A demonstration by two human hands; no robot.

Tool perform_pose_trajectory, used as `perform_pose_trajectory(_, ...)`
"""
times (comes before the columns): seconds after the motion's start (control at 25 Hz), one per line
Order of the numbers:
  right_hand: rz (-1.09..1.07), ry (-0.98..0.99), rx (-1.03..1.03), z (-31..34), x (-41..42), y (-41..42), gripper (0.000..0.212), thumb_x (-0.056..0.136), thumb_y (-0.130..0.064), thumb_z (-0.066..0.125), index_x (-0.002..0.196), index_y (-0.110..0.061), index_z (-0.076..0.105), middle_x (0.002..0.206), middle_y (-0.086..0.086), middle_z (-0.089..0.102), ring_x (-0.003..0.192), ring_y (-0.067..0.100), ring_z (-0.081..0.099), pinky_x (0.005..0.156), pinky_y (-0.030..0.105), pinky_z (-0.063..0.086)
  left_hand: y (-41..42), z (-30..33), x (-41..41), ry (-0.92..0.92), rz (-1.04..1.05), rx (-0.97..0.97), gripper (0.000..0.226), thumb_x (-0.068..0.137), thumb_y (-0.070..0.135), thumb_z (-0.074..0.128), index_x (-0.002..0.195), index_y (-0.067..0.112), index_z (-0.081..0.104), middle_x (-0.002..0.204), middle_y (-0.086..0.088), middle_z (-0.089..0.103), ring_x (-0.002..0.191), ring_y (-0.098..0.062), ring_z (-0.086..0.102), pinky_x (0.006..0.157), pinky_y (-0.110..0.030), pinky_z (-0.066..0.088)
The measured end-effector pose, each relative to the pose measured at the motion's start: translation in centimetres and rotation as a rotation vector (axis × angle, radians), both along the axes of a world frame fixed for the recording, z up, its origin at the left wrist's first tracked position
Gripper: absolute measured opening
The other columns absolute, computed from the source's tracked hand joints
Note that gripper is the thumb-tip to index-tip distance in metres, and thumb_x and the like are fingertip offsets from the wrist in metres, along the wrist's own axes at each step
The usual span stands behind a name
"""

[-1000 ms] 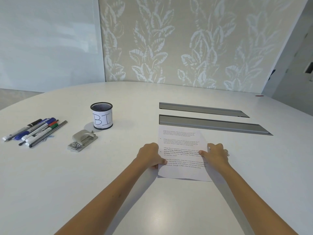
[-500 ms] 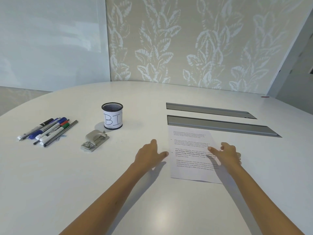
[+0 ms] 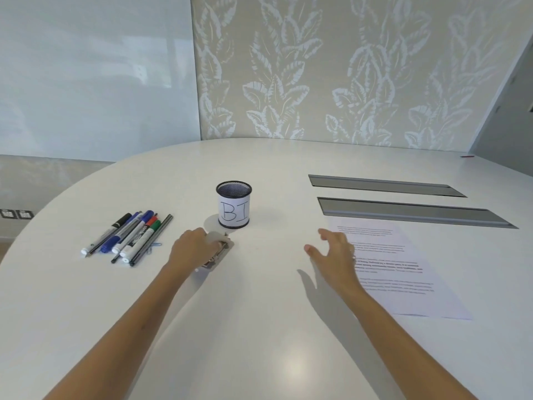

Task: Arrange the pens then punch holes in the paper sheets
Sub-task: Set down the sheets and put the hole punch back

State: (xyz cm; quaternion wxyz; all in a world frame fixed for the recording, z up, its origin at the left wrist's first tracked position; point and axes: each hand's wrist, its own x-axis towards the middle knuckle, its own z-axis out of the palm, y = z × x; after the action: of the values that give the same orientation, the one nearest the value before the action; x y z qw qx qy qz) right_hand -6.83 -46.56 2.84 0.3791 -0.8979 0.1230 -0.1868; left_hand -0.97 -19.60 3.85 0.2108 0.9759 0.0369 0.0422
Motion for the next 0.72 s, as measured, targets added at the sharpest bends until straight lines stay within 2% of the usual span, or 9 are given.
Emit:
perform_pose_trajectory(0.12, 0.036, 0.056, 0.003, -1.6, 0.1, 4.1, 0.042, 0.087, -0.030, 0.061, 0.128, -0.023, 0.053, 0.131, 0.002, 0.047, 0.126, 0.024, 0.037, 0.103, 0.039, 0.026, 1.1, 0.3, 0.9, 0.011, -0.057, -0.051, 0.028, 0.087, 0.036, 0.058, 0.088, 0.007, 0.060, 0.088, -0.007, 0.062, 0.088, -0.028, 0.056, 0.067, -0.029, 0.035)
perform_pose_trajectory(0.2, 0.024, 0.057, -0.002, -2.1, 0.2, 5.3, 0.039, 0.087, -0.028, 0.059, 0.126, -0.025, 0.054, 0.131, 0.000, 0.048, 0.125, 0.021, 0.039, 0.101, 0.038, 0.025, 2.4, 0.3, 1.4, 0.054, -0.085, -0.190, 0.028, 0.085, 0.035, 0.062, 0.074, 0.011, 0.054, 0.077, -0.005, 0.057, 0.076, -0.024, 0.053, 0.062, -0.029, 0.034)
perform_pose_trajectory(0.28, 0.000, 0.043, 0.001, -2.3, 0.3, 5.7, 0.036, 0.087, -0.027, 0.060, 0.122, -0.026, 0.056, 0.128, -0.001, 0.049, 0.123, 0.020, 0.041, 0.097, 0.035, 0.025, 3.7, 0.4, 1.7, 0.168, -0.147, -0.636, 0.026, 0.086, 0.027, 0.066, 0.070, 0.011, 0.054, 0.073, -0.006, 0.057, 0.068, -0.020, 0.054, 0.062, -0.027, 0.043)
perform_pose_trajectory(0.36, -0.017, 0.041, -0.022, -2.5, 0.3, 5.8, 0.032, 0.086, -0.026, 0.060, 0.118, -0.026, 0.058, 0.127, -0.001, 0.050, 0.123, 0.019, 0.042, 0.091, 0.031, 0.023, 4.9, 0.8, 1.5, 0.319, -0.223, -1.144, 0.019, 0.090, 0.021, 0.063, 0.075, 0.009, 0.064, 0.075, -0.007, 0.063, 0.064, -0.015, 0.062, 0.061, -0.025, 0.055)
perform_pose_trajectory(0.44, -0.026, 0.063, -0.073, -2.8, 0.5, 5.9, 0.029, 0.086, -0.026, 0.061, 0.115, -0.026, 0.060, 0.126, -0.001, 0.050, 0.123, 0.021, 0.041, 0.092, 0.031, 0.023, 6.1, 1.4, 1.3, 0.418, -0.282, -1.557, 0.016, 0.090, 0.016, 0.060, 0.087, 0.007, 0.074, 0.084, -0.009, 0.072, 0.072, -0.015, 0.070, 0.063, -0.027, 0.060)
perform_pose_trajectory(0.48, -0.032, 0.080, -0.100, -2.9, 0.6, 5.9, 0.029, 0.086, -0.027, 0.061, 0.115, -0.026, 0.061, 0.125, 0.000, 0.049, 0.123, 0.023, 0.040, 0.095, 0.033, 0.024, 6.5, 1.7, 1.3, 0.455, -0.340, -1.713, 0.017, 0.084, 0.014, 0.065, 0.095, 0.006, 0.075, 0.090, -0.012, 0.074, 0.078, -0.018, 0.072, 0.066, -0.029, 0.061)
perform_pose_trajectory(0.52, -0.039, 0.095, -0.123, -3.0, 0.7, 6.0, 0.028, 0.086, -0.028, 0.061, 0.114, -0.025, 0.061, 0.125, 0.000, 0.049, 0.123, 0.025, 0.040, 0.098, 0.035, 0.025, 6.8, 1.9, 1.2, 0.472, -0.408, -1.829, 0.029, 0.073, 0.013, 0.075, 0.100, 0.004, 0.074, 0.096, -0.015, 0.075, 0.084, -0.021, 0.073, 0.069, -0.032, 0.061)
perform_pose_trajectory(0.6, -0.052, 0.104, -0.148, -3.0, 0.9, 6.1, 0.027, 0.087, -0.028, 0.060, 0.114, -0.025, 0.062, 0.125, 0.001, 0.049, 0.122, 0.027, 0.039, 0.100, 0.037, 0.026, 7.1, 2.2, 1.0, 0.495, -0.550, -1.919, 0.055, 0.048, 0.008, 0.090, 0.100, 0.001, 0.074, 0.100, -0.018, 0.074, 0.089, -0.025, 0.073, 0.072, -0.035, 0.061)
perform_pose_trajectory(0.72, -0.064, 0.101, -0.149, -3.0, 0.8, 6.1, 0.026, 0.087, -0.028, 0.060, 0.112, -0.024, 0.063, 0.124, 0.002, 0.050, 0.122, 0.028, 0.039, 0.100, 0.038, 0.026, 7.1, 2.4, 0.7, 0.494, -0.672, -1.957, 0.061, 0.042, 0.005, 0.092, 0.099, 0.000, 0.074, 0.098, -0.019, 0.073, 0.087, -0.026, 0.073, 0.072, -0.035, 0.061)
